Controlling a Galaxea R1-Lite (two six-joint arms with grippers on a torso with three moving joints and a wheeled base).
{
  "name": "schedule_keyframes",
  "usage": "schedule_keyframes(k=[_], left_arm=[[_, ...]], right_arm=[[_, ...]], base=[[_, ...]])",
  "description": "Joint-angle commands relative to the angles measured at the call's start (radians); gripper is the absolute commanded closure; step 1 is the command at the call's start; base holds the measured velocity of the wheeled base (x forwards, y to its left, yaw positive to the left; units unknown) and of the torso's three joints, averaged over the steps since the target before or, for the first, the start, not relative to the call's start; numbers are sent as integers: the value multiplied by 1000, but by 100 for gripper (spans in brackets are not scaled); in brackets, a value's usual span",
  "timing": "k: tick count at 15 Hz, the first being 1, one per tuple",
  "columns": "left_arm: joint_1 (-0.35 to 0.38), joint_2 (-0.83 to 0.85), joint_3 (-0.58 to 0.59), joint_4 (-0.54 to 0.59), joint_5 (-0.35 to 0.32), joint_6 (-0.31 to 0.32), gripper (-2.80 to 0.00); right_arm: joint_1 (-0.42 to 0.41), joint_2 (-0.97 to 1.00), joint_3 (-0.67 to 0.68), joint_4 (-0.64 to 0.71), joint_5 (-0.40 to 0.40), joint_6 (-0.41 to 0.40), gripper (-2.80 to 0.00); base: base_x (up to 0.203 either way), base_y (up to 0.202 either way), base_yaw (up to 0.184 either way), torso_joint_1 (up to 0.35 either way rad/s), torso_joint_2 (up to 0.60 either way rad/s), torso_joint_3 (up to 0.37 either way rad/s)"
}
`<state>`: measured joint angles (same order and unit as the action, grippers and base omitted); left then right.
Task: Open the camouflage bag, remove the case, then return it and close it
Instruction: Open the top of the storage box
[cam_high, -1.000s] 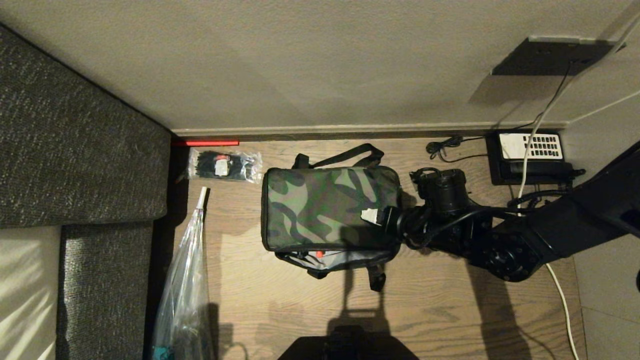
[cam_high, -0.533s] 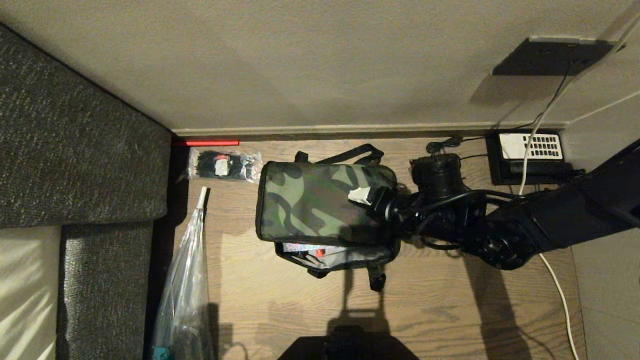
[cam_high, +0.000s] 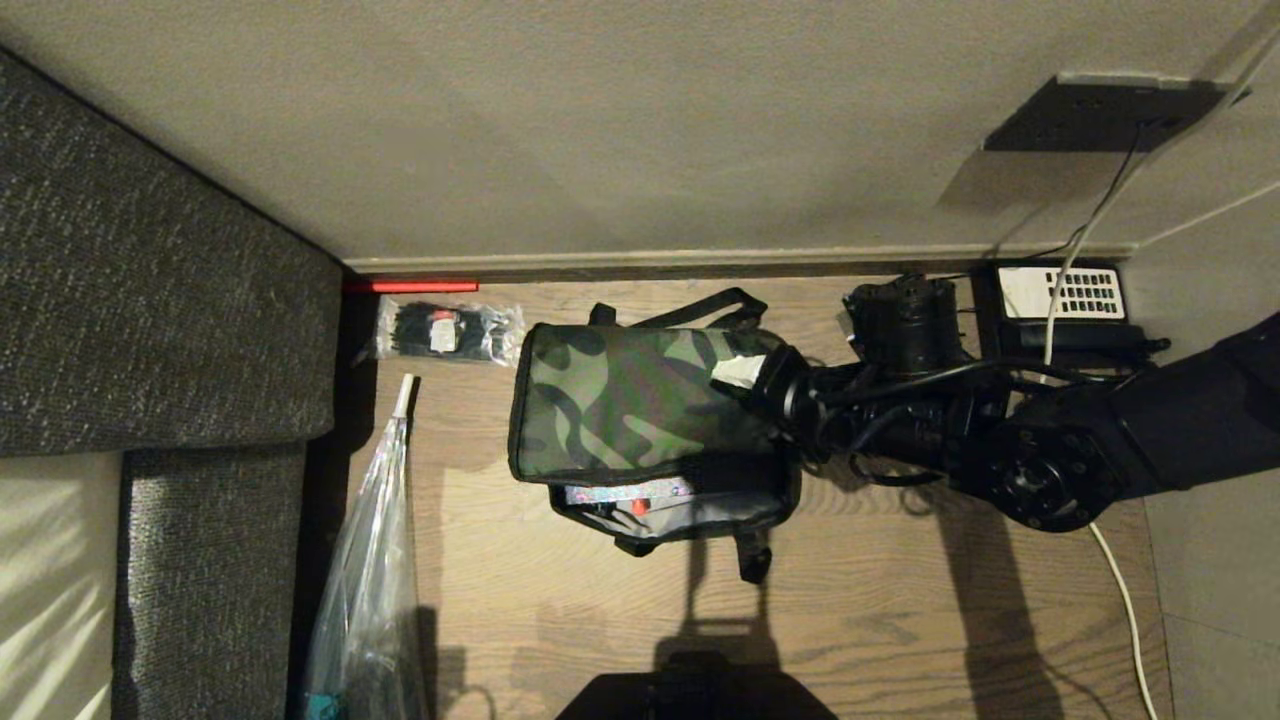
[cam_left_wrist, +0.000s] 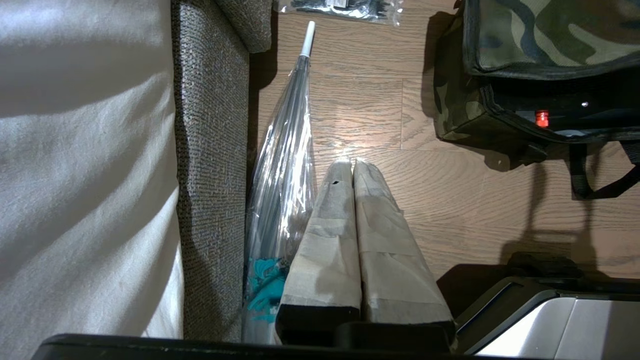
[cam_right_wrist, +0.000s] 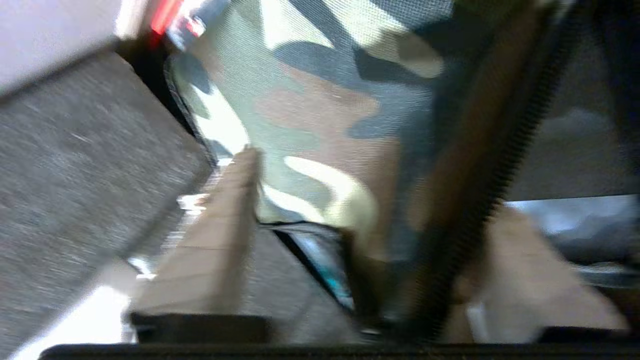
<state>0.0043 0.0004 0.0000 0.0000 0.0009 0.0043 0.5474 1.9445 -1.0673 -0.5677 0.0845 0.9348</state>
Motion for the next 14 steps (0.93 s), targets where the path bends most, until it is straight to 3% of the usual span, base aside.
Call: schedule_keyframes(k=[1, 9, 14], left_arm=[[0, -2, 2, 0, 1, 0, 0], [0, -2, 2, 0, 0, -1, 0], [0, -1, 2, 0, 1, 0, 0]], right_arm=[[0, -12, 24, -3, -2, -19, 0], [-21, -59, -26, -12, -3, -90, 0], [-43, -55, -37, -123, -4, -136, 0]], base=[[0, 0, 0, 0, 0, 0], [0, 0, 0, 0, 0, 0], [0, 0, 0, 0, 0, 0]])
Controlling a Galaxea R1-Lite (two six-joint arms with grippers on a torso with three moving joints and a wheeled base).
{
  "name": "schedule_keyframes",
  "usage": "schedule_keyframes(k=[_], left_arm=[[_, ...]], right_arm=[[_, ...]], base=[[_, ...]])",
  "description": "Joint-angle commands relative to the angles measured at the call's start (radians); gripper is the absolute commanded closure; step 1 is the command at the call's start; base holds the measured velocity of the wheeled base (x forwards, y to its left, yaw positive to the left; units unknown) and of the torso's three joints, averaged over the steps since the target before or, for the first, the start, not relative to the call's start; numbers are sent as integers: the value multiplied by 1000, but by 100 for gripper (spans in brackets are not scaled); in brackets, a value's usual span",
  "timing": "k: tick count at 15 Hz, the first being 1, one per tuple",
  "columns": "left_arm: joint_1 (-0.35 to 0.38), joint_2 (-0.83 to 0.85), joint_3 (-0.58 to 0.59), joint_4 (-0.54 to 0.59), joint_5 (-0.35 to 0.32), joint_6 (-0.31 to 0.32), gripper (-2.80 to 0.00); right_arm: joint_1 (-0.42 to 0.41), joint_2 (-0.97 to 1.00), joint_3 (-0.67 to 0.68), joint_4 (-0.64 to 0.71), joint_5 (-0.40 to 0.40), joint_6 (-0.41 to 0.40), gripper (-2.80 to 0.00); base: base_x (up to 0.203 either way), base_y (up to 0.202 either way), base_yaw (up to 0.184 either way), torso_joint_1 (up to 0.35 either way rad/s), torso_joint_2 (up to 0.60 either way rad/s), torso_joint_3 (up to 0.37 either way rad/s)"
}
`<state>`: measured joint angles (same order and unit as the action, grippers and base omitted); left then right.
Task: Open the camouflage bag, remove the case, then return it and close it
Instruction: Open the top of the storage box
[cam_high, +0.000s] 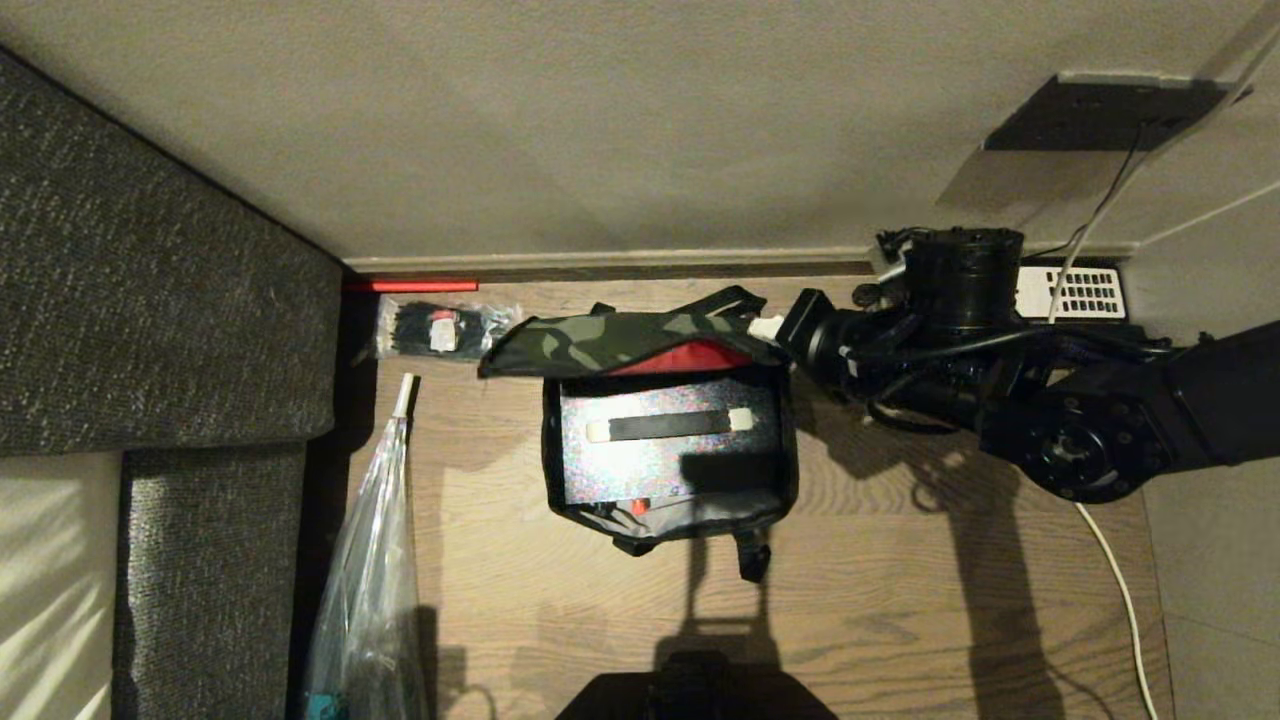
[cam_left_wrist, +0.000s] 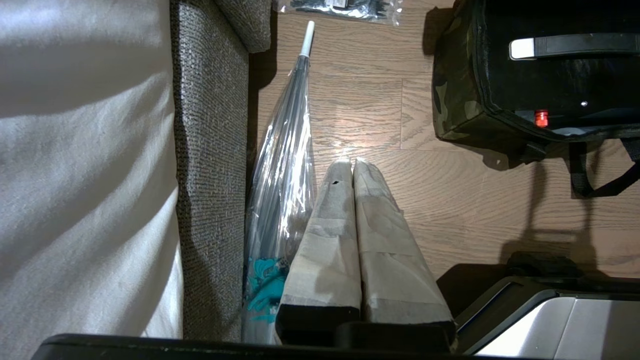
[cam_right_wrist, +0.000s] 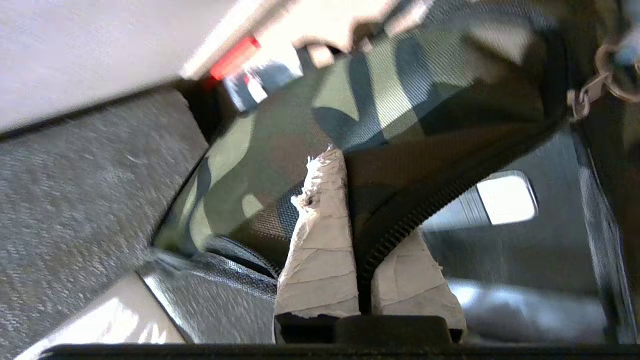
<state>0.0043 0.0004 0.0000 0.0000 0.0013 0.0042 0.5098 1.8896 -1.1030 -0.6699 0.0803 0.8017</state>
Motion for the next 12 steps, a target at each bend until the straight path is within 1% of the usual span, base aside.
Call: schedule_keyframes(k=[1, 3, 5, 6, 12], left_arm=[[0, -2, 2, 0, 0, 0, 0], [0, -2, 3, 0, 0, 0, 0], [0, -2, 2, 0, 0, 0, 0], [0, 0, 2, 0, 0, -1, 0], [0, 0, 2, 0, 0, 0, 0]], right_arm=[[-9, 4, 1, -44, -2, -38, 0], [-10, 9, 9, -49, -8, -93, 0], [-10, 17, 5, -54, -22, -118, 0], [-10, 18, 7, -65, -23, -142, -280], [-11, 43, 10, -184, -44, -182, -280]], base=[[0, 0, 0, 0, 0, 0], [0, 0, 0, 0, 0, 0], [0, 0, 0, 0, 0, 0], [0, 0, 0, 0, 0, 0], [0, 0, 0, 0, 0, 0]])
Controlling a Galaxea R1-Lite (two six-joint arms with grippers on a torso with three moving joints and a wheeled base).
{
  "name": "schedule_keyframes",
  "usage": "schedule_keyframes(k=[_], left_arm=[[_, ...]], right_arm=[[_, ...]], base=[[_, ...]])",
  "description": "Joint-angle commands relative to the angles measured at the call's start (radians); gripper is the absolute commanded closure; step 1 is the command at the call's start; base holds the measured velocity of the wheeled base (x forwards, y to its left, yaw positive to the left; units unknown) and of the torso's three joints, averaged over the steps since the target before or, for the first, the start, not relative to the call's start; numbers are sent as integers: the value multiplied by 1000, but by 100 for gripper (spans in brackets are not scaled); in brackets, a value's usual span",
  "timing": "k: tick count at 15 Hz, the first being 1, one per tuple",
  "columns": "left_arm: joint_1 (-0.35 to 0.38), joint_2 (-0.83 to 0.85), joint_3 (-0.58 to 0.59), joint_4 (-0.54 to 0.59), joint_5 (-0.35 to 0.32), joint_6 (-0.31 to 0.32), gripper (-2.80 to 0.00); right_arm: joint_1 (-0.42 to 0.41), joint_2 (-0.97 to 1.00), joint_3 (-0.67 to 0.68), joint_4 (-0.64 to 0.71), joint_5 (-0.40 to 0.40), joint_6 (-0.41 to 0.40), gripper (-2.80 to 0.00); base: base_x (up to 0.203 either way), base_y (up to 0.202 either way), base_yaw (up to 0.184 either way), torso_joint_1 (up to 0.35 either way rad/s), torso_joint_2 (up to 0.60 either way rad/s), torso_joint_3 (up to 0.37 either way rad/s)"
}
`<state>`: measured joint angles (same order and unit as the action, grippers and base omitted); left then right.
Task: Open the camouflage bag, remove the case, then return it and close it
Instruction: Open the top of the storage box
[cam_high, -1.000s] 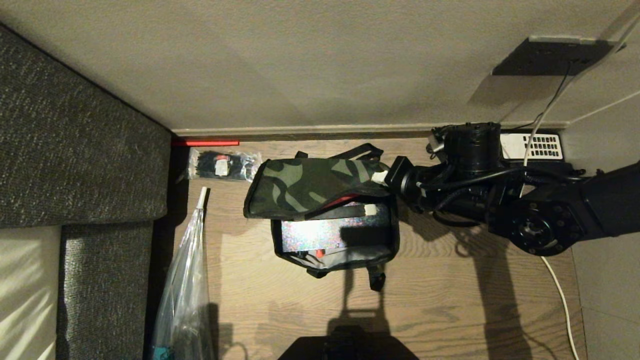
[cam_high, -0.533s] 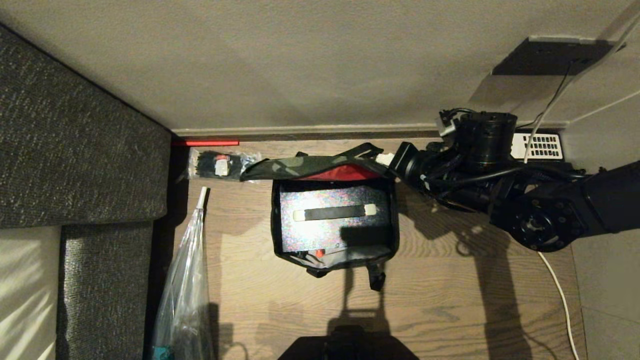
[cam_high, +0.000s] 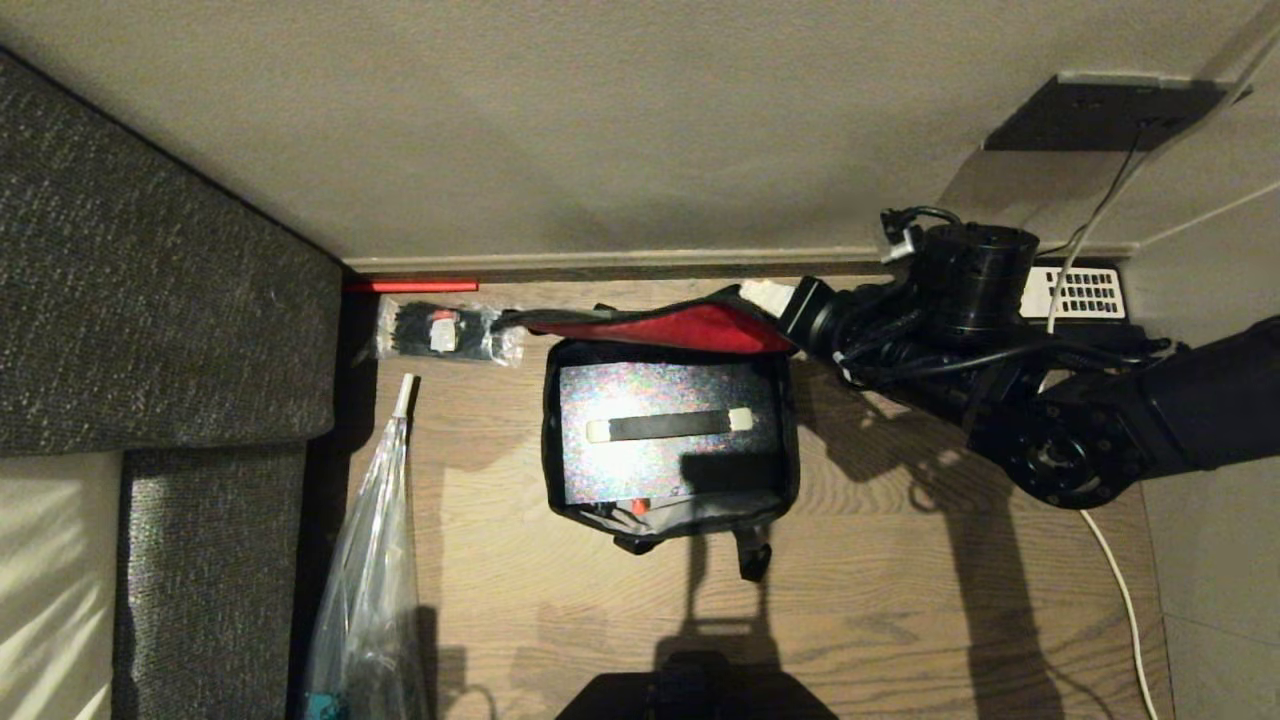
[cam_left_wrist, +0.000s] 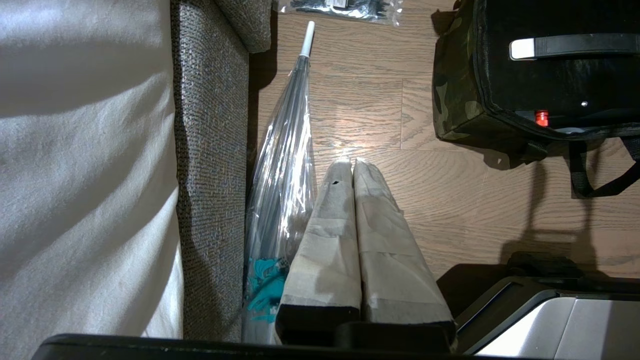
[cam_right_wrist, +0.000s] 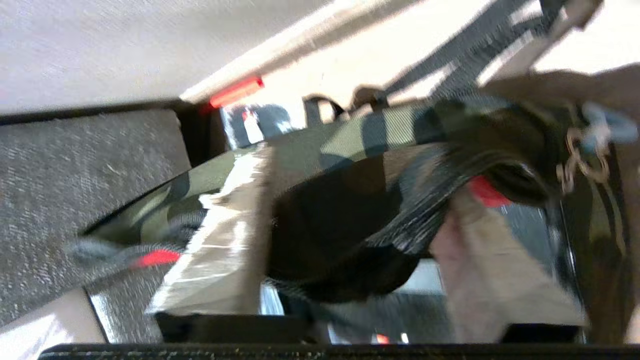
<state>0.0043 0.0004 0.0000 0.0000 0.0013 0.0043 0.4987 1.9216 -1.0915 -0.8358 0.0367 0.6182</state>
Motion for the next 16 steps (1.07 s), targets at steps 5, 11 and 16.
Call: schedule_keyframes(k=[5, 11, 16], left_arm=[[0, -2, 2, 0, 0, -1, 0], [0, -1, 2, 0, 0, 0, 0], [0, -2, 3, 0, 0, 0, 0]], right_arm=[[-26, 26, -26, -158, 0, -20, -280], [-54, 37, -59, -225, 0, -78, -280], [-54, 68, -56, -291, -1, -131, -280]], base=[[0, 0, 0, 0, 0, 0], [0, 0, 0, 0, 0, 0], [0, 0, 0, 0, 0, 0]])
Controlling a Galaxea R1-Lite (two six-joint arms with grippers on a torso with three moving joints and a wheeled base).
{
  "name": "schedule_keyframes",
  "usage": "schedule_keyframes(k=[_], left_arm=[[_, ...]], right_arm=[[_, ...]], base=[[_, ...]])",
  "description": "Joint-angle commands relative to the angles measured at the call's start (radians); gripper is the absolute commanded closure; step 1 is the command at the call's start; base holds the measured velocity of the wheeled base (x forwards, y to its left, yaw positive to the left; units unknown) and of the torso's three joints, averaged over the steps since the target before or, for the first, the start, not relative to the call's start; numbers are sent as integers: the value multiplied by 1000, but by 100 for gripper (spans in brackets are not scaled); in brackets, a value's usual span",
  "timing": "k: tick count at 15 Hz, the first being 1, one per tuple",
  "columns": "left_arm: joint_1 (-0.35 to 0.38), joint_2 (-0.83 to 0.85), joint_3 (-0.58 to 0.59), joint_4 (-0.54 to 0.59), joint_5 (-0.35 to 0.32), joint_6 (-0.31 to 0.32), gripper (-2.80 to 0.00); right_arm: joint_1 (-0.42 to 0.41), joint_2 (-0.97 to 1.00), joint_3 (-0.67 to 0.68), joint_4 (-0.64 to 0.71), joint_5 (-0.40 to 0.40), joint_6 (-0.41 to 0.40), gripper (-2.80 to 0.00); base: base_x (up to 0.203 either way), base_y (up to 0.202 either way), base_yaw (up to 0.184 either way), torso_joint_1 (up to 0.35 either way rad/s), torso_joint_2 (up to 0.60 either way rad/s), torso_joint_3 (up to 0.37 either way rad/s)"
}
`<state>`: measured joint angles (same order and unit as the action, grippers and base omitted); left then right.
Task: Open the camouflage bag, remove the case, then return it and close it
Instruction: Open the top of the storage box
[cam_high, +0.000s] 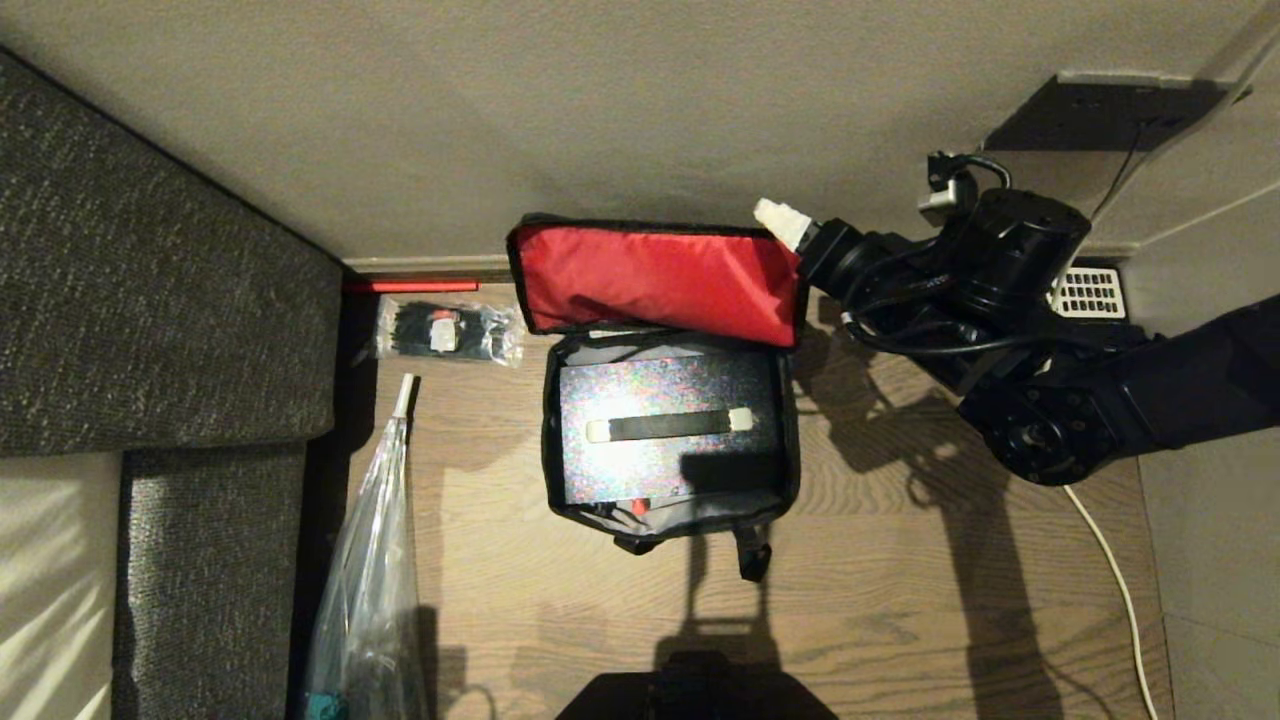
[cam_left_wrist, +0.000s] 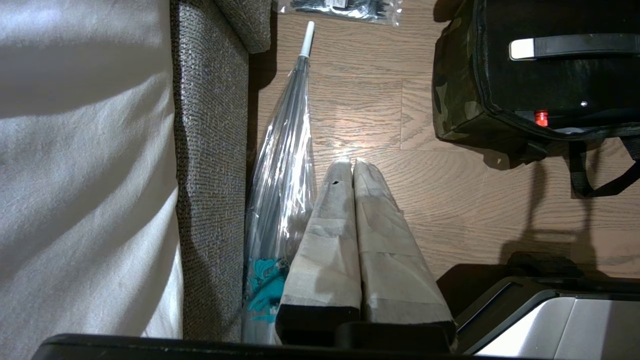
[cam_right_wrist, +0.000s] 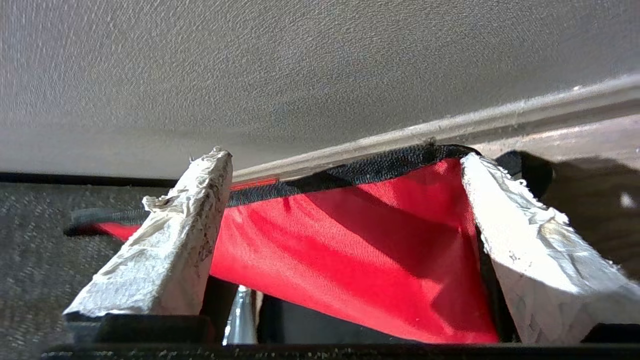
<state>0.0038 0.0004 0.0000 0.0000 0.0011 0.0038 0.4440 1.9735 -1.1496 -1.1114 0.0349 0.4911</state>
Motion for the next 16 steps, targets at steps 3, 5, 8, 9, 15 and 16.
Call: schedule_keyframes(k=[3, 5, 8, 9, 15, 16], left_arm=[[1, -2, 2, 0, 0, 0, 0], [1, 0, 3, 0, 0, 1, 0], [1, -2, 3, 0, 0, -1, 0], [1, -2, 2, 0, 0, -1, 0], [1, -2, 2, 0, 0, 0, 0], [1, -2, 2, 0, 0, 1, 0]], right_arm=[[1, 13, 27, -8, 0, -8, -280], [7, 13, 97, 43, 5, -4, -280], [18, 18, 103, 96, 0, 3, -280], [18, 21, 107, 96, -1, 1, -280], [18, 36, 138, 157, 2, -3, -280], [18, 42, 158, 155, 6, -12, -280]], base=[[0, 0, 0, 0, 0, 0], [0, 0, 0, 0, 0, 0], [0, 0, 0, 0, 0, 0], [0, 0, 0, 0, 0, 0], [0, 0, 0, 0, 0, 0], [0, 0, 0, 0, 0, 0]])
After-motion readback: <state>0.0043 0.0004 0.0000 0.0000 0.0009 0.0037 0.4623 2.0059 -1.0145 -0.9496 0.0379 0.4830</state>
